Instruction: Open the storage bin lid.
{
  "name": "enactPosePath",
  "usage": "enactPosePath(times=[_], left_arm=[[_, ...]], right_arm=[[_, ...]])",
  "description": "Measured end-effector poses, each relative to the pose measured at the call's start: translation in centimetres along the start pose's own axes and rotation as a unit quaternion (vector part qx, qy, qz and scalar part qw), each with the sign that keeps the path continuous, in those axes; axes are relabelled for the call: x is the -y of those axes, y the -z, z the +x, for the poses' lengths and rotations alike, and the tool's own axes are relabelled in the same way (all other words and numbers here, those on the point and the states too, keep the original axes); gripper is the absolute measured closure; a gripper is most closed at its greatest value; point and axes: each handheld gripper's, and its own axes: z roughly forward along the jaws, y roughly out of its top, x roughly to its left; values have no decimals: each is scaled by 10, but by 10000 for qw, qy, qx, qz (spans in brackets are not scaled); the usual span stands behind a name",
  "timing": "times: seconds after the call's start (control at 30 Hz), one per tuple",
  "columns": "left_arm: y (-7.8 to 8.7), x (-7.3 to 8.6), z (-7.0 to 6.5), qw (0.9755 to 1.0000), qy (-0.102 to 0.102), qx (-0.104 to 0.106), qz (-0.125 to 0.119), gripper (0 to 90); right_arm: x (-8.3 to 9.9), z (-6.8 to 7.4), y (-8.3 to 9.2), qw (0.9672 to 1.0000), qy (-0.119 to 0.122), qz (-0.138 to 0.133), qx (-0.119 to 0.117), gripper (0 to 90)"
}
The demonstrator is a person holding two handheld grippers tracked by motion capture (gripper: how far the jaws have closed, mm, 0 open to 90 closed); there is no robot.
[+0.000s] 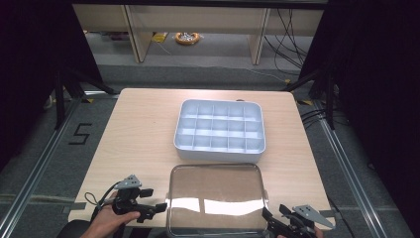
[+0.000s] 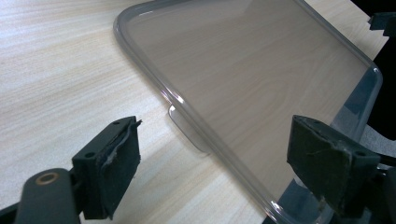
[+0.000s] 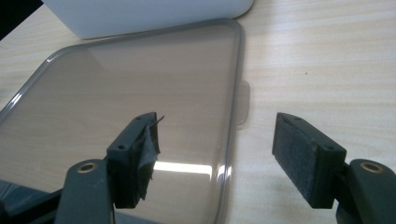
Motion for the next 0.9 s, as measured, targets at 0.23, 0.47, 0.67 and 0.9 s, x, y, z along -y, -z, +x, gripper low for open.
enactPosePath(times=[0.23, 0.47, 0.67, 0.9], left_arm=[[2, 4, -2, 9999, 101, 1, 29, 164], [3, 7, -4, 9999, 99, -4, 24, 168], [3, 10, -8, 10000, 38, 80, 25, 169], [4, 12, -11, 9999, 108, -32, 82, 170]], right_arm=[[5, 1, 4, 10000, 47, -27, 18, 308], [8, 7, 8, 9997, -223, 75, 0, 297], [10, 7, 10, 9997, -241, 48, -1, 295], [12, 4, 12, 9999, -170, 15, -3, 293]])
